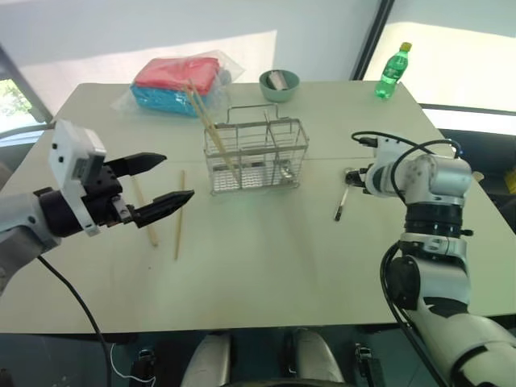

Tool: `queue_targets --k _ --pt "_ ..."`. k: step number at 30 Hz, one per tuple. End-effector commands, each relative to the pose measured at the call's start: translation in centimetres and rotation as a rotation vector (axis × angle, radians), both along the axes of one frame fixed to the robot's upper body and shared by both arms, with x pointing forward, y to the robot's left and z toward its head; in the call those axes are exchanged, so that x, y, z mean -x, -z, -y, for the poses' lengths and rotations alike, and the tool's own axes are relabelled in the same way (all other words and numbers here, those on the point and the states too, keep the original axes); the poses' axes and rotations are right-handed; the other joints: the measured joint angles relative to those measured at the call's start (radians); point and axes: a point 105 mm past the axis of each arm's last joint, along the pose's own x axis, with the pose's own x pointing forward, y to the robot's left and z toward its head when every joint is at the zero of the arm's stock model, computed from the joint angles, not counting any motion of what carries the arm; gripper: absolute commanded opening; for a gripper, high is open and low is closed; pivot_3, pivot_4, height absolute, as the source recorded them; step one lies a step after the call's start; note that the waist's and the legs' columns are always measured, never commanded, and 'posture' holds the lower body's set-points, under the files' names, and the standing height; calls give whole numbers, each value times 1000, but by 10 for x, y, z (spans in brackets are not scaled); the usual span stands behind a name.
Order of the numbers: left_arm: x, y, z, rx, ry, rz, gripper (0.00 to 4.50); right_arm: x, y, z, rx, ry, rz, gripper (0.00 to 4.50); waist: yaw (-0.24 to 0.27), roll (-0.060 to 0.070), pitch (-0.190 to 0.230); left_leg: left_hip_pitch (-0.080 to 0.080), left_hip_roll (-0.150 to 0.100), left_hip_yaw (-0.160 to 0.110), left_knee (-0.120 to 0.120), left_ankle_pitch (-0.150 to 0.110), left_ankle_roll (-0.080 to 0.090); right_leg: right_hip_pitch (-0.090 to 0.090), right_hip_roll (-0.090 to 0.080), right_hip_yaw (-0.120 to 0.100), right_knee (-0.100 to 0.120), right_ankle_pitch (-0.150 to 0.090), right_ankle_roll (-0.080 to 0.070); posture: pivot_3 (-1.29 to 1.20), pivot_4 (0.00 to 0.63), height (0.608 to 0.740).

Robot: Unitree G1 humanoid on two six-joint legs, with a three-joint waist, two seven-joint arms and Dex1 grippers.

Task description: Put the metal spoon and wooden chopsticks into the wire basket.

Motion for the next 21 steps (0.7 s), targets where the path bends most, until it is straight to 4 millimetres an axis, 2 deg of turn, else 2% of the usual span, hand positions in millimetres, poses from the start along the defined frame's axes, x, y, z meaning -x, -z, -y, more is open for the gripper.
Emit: queue_targets --k 1,8,15,18,21 --pt "14 -7 11 -19 98 3 4469 -9 -9 -3 4 5 41 3575 -3 0 0 0 0 0 0 0 0 0 0 0 0 0 0 0 150 667" --pt "26 -3 22 -50 252 -75 4469 -21 -1 -7 -16 11 39 3575 -6 2 1 0 0 1 0 0 0 0 1 0 0 0 0 0 150 667" --pt "22 -7 26 -67 278 -53 4469 -33 -2 -11 -39 19 67 3575 -6 2 1 0 0 0 0 0 0 0 1 0 0 0 0 0 150 667" --pt "21 -8 27 -63 283 -48 4500 -35 -1 -12 -42 19 71 2691 -6 2 1 0 0 0 0 0 0 0 1 0 0 0 0 0 150 667" --pt "19 -8 28 -64 280 -44 4500 -36 -1 -14 -48 14 76 1115 -7 2 1 0 0 0 0 0 0 0 1 0 0 0 0 0 150 667"
